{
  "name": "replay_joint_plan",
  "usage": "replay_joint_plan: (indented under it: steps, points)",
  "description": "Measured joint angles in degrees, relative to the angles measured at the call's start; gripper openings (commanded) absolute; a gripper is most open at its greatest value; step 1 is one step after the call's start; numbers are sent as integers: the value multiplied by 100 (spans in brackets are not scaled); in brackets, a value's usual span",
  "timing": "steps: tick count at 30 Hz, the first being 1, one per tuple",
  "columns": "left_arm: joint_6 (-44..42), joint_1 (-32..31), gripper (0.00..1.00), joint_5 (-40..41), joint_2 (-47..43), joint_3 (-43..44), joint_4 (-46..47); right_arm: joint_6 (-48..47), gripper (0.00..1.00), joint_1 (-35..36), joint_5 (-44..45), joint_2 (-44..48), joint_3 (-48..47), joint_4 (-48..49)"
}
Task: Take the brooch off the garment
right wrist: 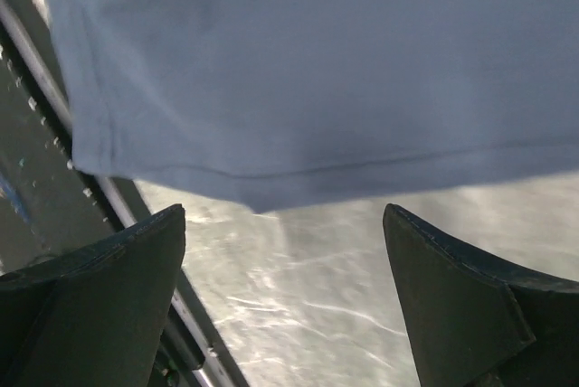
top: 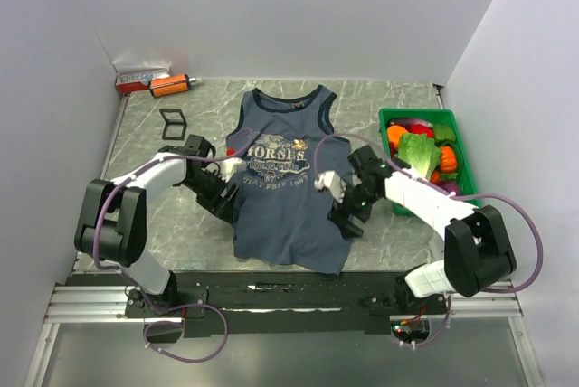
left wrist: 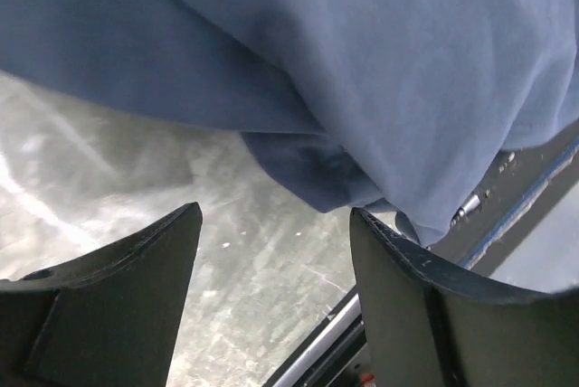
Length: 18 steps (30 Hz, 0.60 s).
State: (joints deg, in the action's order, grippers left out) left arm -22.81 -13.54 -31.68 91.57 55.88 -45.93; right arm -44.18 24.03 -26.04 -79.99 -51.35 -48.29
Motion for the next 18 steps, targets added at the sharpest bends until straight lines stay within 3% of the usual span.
replay_joint_plan:
  steps: [4,6,7,8,9,11,12,15,18]
  points:
    - [-299,-188,72,-133,190,13,-149,2,83,468,286,-7,402,125]
    - [-481,-297,63,-192,247,13,-195,101,74,695,533,-61,496,271]
    - [-551,-343,56,-219,269,13,-201,140,68,800,673,-109,522,361]
    - [-605,-369,42,-238,286,13,-201,184,62,866,793,-157,551,468]
    - [-664,-404,33,-267,315,13,-205,245,48,918,925,-208,584,570]
    - [-717,-435,9,-297,402,13,-212,306,33,951,1178,-289,671,767]
    - [-776,-435,3,-299,472,28,-236,328,21,955,1298,-310,726,841]
    - [-957,-387,1,-302,660,133,-444,326,3,957,1606,-302,831,1008]
    - [-1235,-271,1,-286,658,267,-807,258,0,957,1764,-203,896,1036]
